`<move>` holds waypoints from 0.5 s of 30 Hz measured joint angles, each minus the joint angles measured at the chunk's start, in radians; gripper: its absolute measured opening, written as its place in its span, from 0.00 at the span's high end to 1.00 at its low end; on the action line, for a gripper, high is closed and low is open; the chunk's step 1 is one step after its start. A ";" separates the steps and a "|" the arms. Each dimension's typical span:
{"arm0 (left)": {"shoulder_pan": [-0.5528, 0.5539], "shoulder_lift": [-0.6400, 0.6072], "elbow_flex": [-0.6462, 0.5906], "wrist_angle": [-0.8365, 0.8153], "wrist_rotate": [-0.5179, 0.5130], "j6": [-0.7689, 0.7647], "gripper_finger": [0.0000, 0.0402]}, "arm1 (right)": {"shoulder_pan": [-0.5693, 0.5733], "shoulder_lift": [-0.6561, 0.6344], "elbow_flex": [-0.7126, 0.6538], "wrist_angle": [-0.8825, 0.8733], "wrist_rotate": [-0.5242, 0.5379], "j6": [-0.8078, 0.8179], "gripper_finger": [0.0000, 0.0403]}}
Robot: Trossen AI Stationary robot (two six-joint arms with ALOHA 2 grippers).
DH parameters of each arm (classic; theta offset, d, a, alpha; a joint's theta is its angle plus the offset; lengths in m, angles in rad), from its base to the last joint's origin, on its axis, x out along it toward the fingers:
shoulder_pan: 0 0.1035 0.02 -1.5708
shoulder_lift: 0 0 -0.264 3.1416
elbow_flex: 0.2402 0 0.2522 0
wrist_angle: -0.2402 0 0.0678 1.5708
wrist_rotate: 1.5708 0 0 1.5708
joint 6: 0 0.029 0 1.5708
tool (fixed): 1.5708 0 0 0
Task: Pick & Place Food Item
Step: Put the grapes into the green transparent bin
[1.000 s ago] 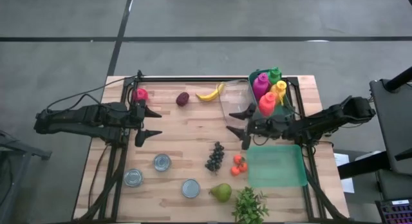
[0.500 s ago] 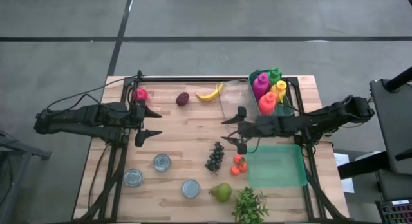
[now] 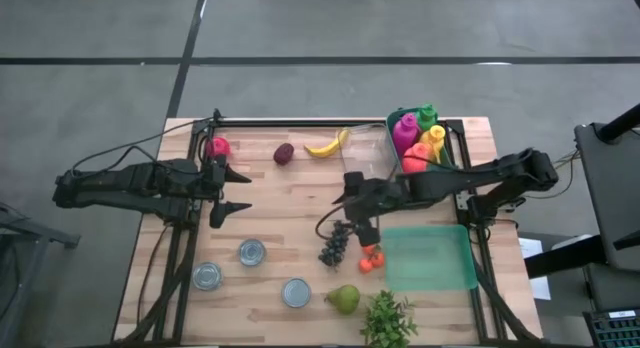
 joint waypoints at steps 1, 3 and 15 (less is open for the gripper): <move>0.000 0.000 0.000 0.000 0.000 0.000 0.15 | 0.000 0.016 0.013 -0.022 -0.004 0.001 0.31; 0.000 0.000 0.000 0.000 0.000 0.000 0.15 | 0.000 0.044 0.034 -0.042 -0.008 0.000 0.31; 0.000 -0.001 0.000 -0.003 0.000 0.000 0.14 | -0.001 0.139 0.052 -0.050 -0.105 -0.092 0.31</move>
